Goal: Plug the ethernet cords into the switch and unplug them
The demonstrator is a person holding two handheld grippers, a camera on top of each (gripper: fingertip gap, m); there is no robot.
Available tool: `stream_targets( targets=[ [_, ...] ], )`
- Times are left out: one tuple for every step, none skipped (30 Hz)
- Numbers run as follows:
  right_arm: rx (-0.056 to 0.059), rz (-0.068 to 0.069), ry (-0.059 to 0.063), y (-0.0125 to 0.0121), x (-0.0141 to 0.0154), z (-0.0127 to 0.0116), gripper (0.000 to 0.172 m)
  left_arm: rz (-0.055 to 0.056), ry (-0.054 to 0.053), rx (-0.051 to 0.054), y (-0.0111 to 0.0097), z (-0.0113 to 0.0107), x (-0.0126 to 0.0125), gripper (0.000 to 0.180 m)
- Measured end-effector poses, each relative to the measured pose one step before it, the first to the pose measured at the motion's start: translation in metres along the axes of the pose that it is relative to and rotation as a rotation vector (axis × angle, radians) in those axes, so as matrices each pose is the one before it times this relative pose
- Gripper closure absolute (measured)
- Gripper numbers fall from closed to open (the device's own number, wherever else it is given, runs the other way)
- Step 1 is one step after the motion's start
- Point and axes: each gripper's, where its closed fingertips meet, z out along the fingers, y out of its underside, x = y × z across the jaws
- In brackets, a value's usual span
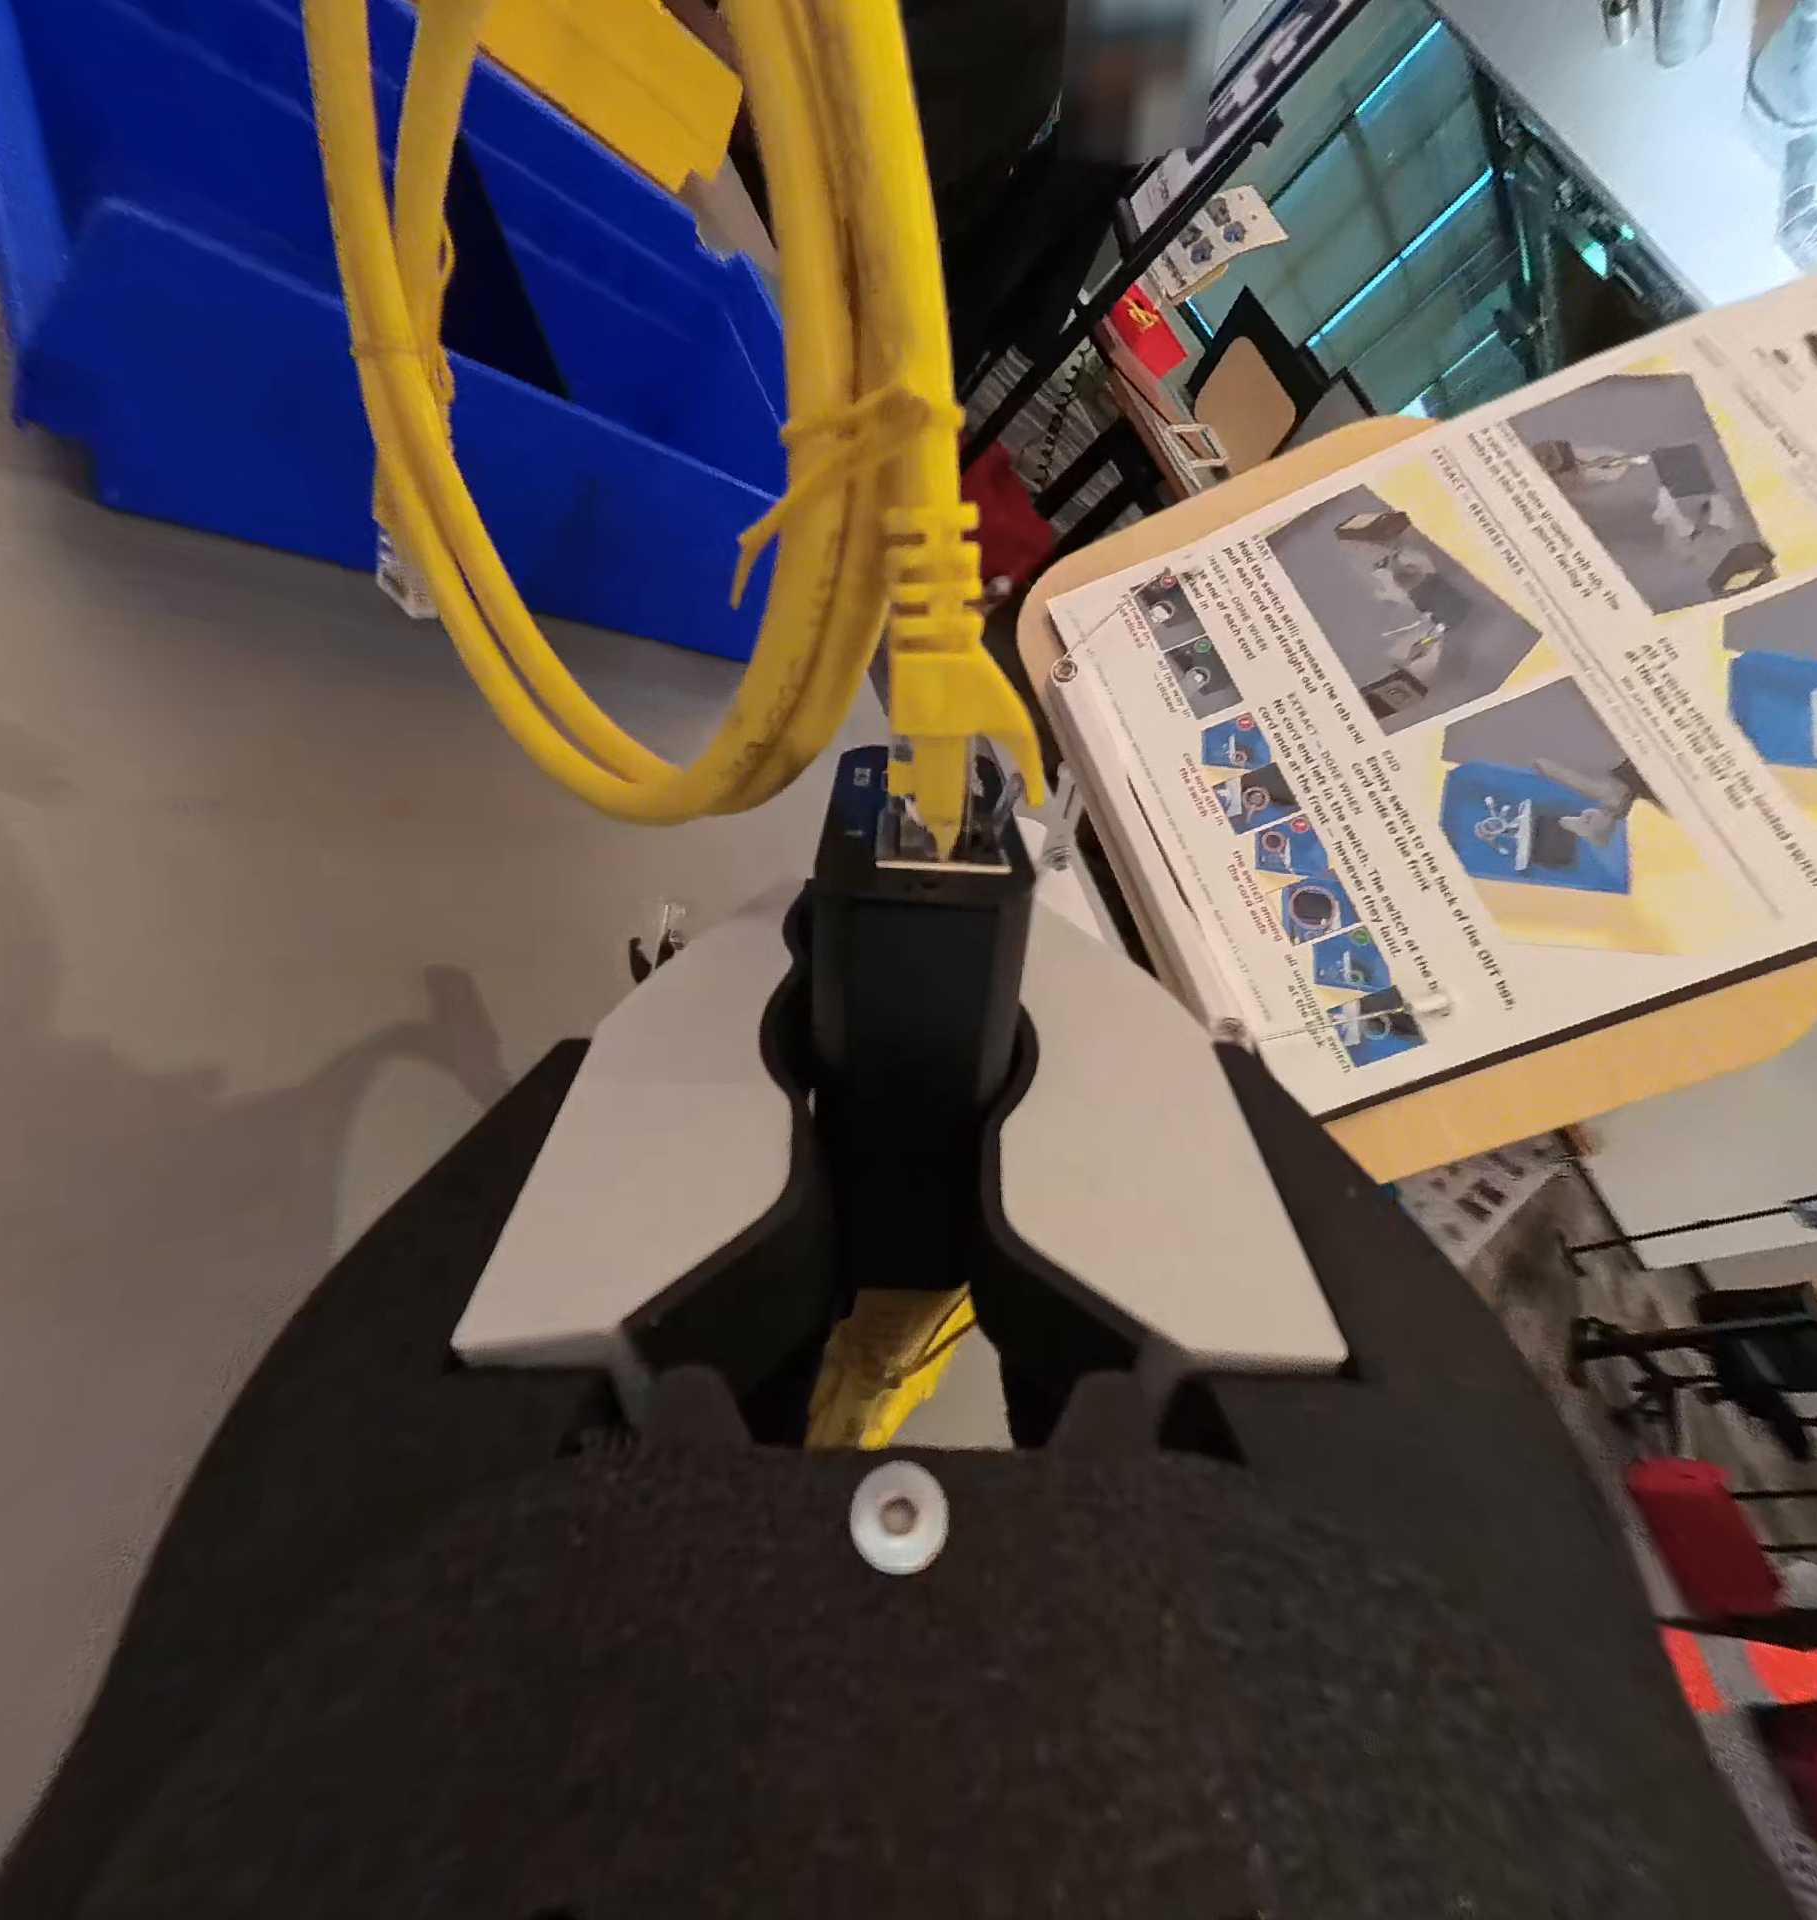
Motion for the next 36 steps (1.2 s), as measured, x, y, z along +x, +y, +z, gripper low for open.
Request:
stream_targets(
  targets=[
    [-0.0080,-0.0366,0.0142,-0.00244,-0.00036,0.00121,0.145,0.0533,-0.0446,-0.0012,0.00185,0.00292,0.00545,0.140],
    [-0.0037,-0.0334,0.0048,-0.00317,-0.00150,0.00127,0.146,0.0513,-0.0163,-0.0036,0.00129,0.00284,0.00696,0.142],
    [-0.0056,-0.0252,-0.0103,-0.00268,-0.00309,0.00178,0.146,0.0548,-0.0005,-0.0152,0.00188,0.00280,0.00607,0.141],
    [-0.0086,-0.0149,-0.0125,-0.00201,-0.00330,0.00220,0.145,0.0513,0.0010,-0.0191,0.00149,0.00246,0.00332,0.138],
    [-0.0071,-0.0083,-0.0158,-0.00174,-0.00387,0.00222,0.145,0.0431,0.0183,-0.0071,-0.00020,0.00170,0.00374,0.135],
    [-0.0035,-0.0034,-0.0216,-0.00163,-0.00473,0.00229,0.145,0.0315,0.0331,0.0055,-0.00189,0.00129,0.00425,0.135],
    [-0.0046,-0.0012,-0.0191,-0.00097,-0.00438,0.00214,0.145,0.0247,0.0350,0.0066,-0.00190,0.00177,0.00338,0.137],
    [-0.0050,-0.0041,-0.0107,-0.00068,-0.00342,0.00178,0.145,0.0254,0.0285,-0.0059,-0.00003,0.00270,0.00202,0.136],
    [-0.0044,-0.0071,-0.0083,-0.00070,-0.00308,0.00155,0.145,0.0282,0.0204,-0.0209,0.00227,0.00379,0.00106,0.136],
    [-0.0112,-0.0100,-0.0033,0.00027,-0.00223,0.00165,0.145,0.0278,0.0110,-0.0314,0.00384,0.00453,0.00012,0.134],
    [-0.0183,-0.0125,-0.0017,0.00115,-0.00185,0.00159,0.145,0.0284,0.0024,-0.0380,0.00470,0.00481,-0.00072,0.133],
    [-0.0201,-0.0167,0.0049,0.00129,-0.00124,0.00137,0.145,0.0235,0.0002,-0.0296,0.00370,0.00439,-0.00075,0.131],
    [-0.0185,-0.0232,0.0087,0.00110,-0.00114,0.00112,0.145,0.0116,0.0132,-0.0117,0.00177,0.00336,0.00088,0.130],
    [-0.0178,-0.0248,0.0060,0.00094,-0.00167,0.00093,0.145,0.0000,0.0166,0.0024,0.00015,0.00269,0.00109,0.131],
    [-0.0163,-0.0249,0.0035,0.00060,-0.00205,0.00079,0.145,-0.0036,0.0215,0.0106,-0.00036,0.00206,0.00162,0.131],
    [-0.0091,-0.0270,0.0071,-0.00055,-0.00175,0.00019,0.145,-0.0070,0.0277,0.0185,-0.00086,0.00193,0.00216,0.132],
    [0.0005,-0.0226,0.0029,-0.00155,-0.00207,-0.00030,0.145,-0.0072,0.0298,0.0252,-0.00122,0.00166,0.00195,0.134],
    [0.0056,-0.0109,0.0008,-0.00220,-0.00150,-0.00042,0.145,-0.0100,0.0349,0.0440,-0.00320,0.00024,0.00164,0.137],
    [0.0138,-0.0009,0.0006,-0.00290,-0.00080,-0.00086,0.145,-0.0229,0.0371,0.0641,-0.00473,-0.00223,-0.00006,0.142],
    [0.0230,0.0080,-0.0025,-0.00352,-0.00057,-0.00110,0.145,-0.0347,0.0366,0.0707,-0.00522,-0.00408,-0.00228,0.145],
    [0.0310,0.0166,-0.0077,-0.00380,-0.00061,-0.00148,0.145,-0.0399,0.0300,0.0826,-0.00643,-0.00598,-0.00462,0.146],
    [0.0349,0.0161,-0.0121,-0.00410,-0.00104,-0.00172,0.145,-0.0440,0.0097,0.0905,-0.00646,-0.00730,-0.00810,0.146],
    [0.0297,0.0168,-0.0089,-0.00346,-0.00024,-0.00200,0.145,-0.0460,-0.0051,0.0775,-0.00336,-0.00745,-0.01051,0.146],
    [0.0259,0.0149,-0.0078,-0.00341,0.00021,-0.00226,0.145,-0.0465,-0.0121,0.0542,0.00168,-0.00649,-0.01185,0.146],
    [0.0169,0.0087,-0.0017,-0.00255,0.00095,-0.00246,0.145,-0.0426,-0.0190,0.0278,0.00668,-0.00502,-0.01271,0.146],
    [0.0123,0.0006,0.0071,-0.00253,0.00213,-0.00284,0.145,-0.0358,-0.0199,0.0033,0.01101,-0.00273,-0.01111,0.146],
    [0.0095,-0.0051,0.0061,-0.00231,0.00212,-0.00264,0.145,-0.0269,0.0001,-0.0139,0.01368,-0.00045,-0.00529,0.146],
    [0.0021,-0.0041,0.0031,-0.00131,0.00194,-0.00231,0.145,-0.0179,0.0039,-0.0147,0.01269,0.00154,-0.00176,0.146],
    [-0.0013,-0.0039,0.0022,-0.00074,0.00168,-0.00218,0.145,-0.0092,0.0083,-0.0062,0.00929,0.00288,0.00209,0.146],
    [-0.0032,-0.0057,0.0062,0.00009,0.00177,-0.00179,0.145,0.0027,0.0147,-0.0081,0.00623,0.00325,0.00522,0.146],
    [-0.0025,-0.0061,0.0013,0.00058,0.00074,-0.00130,0.145,0.0120,0.0096,-0.0075,0.00208,0.00263,0.00565,0.146],
    [-0.0082,-0.0063,-0.0041,0.00182,-0.00031,-0.00020,0.145,0.0147,0.0025,0.0083,-0.00413,0.00081,0.00491,0.146],
    [-0.0184,-0.0077,0.0004,0.00340,-0.00030,0.00072,0.145,0.0066,-0.0011,0.0284,-0.01026,-0.00152,0.00350,0.148],
    [-0.0205,-0.0112,0.0043,0.00389,-0.00031,0.00137,0.145,-0.0038,0.0091,0.0259,-0.01261,-0.00274,0.00367,0.149],
    [-0.0192,-0.0133,0.0045,0.00380,-0.00068,0.00182,0.145,-0.0085,0.0209,0.0174,-0.01287,-0.00241,0.00515,0.149],
    [-0.0187,-0.0105,0.0082,0.00359,-0.00021,0.00217,0.145,0.0036,0.0195,0.0013,-0.01014,-0.00050,0.00646,0.147]
  ],
)
